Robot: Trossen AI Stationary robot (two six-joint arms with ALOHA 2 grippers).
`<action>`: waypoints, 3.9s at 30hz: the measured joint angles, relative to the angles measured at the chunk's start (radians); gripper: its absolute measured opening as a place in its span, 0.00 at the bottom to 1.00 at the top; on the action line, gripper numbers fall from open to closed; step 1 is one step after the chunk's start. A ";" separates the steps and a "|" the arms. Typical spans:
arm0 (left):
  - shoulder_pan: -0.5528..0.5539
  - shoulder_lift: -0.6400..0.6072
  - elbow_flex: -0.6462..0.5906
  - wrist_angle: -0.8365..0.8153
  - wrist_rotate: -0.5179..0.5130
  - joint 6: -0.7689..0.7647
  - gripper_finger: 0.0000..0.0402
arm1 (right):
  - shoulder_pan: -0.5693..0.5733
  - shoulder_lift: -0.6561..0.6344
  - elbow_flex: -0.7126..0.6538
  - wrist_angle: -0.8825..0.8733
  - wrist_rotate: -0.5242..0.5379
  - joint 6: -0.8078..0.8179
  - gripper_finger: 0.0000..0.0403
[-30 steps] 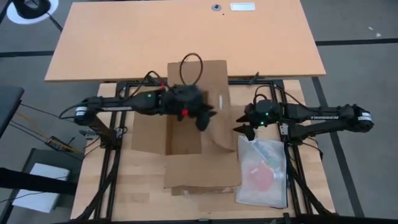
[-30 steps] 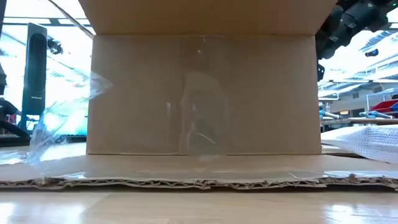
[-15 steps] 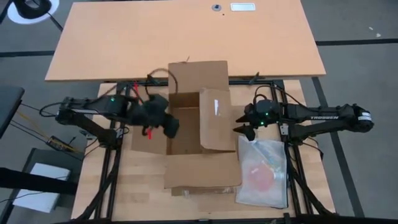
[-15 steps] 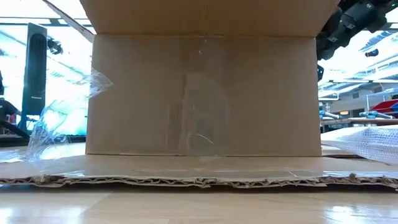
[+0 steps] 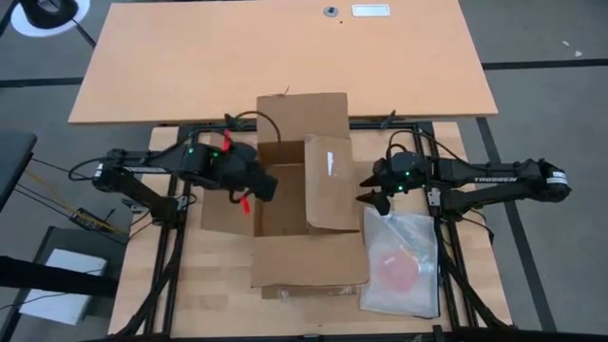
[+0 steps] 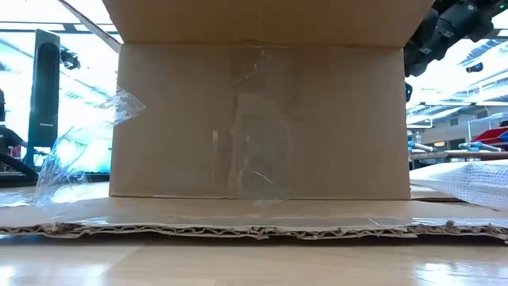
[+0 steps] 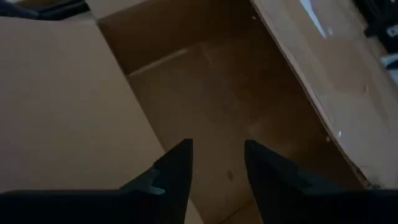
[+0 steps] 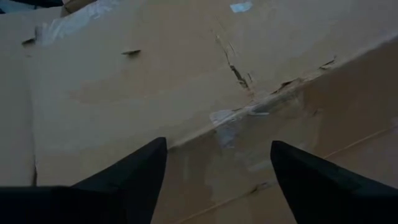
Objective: Unpack boxes
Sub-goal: Break down cardboard box until it is fully flat
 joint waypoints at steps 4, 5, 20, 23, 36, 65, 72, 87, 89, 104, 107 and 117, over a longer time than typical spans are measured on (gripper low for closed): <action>0.027 0.005 -0.001 0.023 0.020 0.102 0.39 | 0.000 0.000 0.000 -0.001 -0.007 0.001 0.71; 0.036 0.003 -0.001 0.043 0.012 0.133 0.39 | 0.000 0.000 0.000 -0.001 -0.009 0.001 0.71; 0.140 0.084 0.000 -0.077 0.132 0.133 0.56 | -0.017 0.000 0.000 -0.012 -0.056 0.082 0.71; 0.160 0.142 0.000 -0.135 0.169 0.109 0.63 | -0.018 0.000 0.000 -0.013 -0.059 0.090 0.70; 0.179 0.370 -0.038 -0.129 0.254 0.174 0.67 | -0.019 0.000 0.000 -0.026 -0.063 0.083 0.69; 0.144 -0.061 -0.161 0.278 0.477 0.316 0.06 | -0.023 0.077 0.200 0.301 0.099 -0.139 0.51; 0.068 -0.070 -0.233 0.541 0.651 0.276 0.06 | -0.018 0.327 0.426 0.242 0.103 -0.120 0.46; -0.132 -0.341 -1.021 1.240 0.428 -0.213 0.18 | 0.001 0.765 0.593 0.195 -0.049 -0.080 0.44; -0.142 -0.343 -1.086 1.316 0.472 -0.255 0.25 | 0.009 0.813 0.593 0.233 -0.080 -0.070 0.44; -0.269 -0.571 -0.866 0.590 0.536 -0.252 0.41 | 0.070 1.001 0.595 0.235 -0.152 -0.154 0.43; -0.288 -0.584 -0.700 0.441 0.394 -0.160 0.40 | 0.079 1.032 0.597 0.249 -0.137 -0.155 0.43; -0.293 -0.514 -0.540 0.579 -0.052 0.605 0.40 | 0.100 1.058 0.595 0.281 -0.074 -0.218 0.41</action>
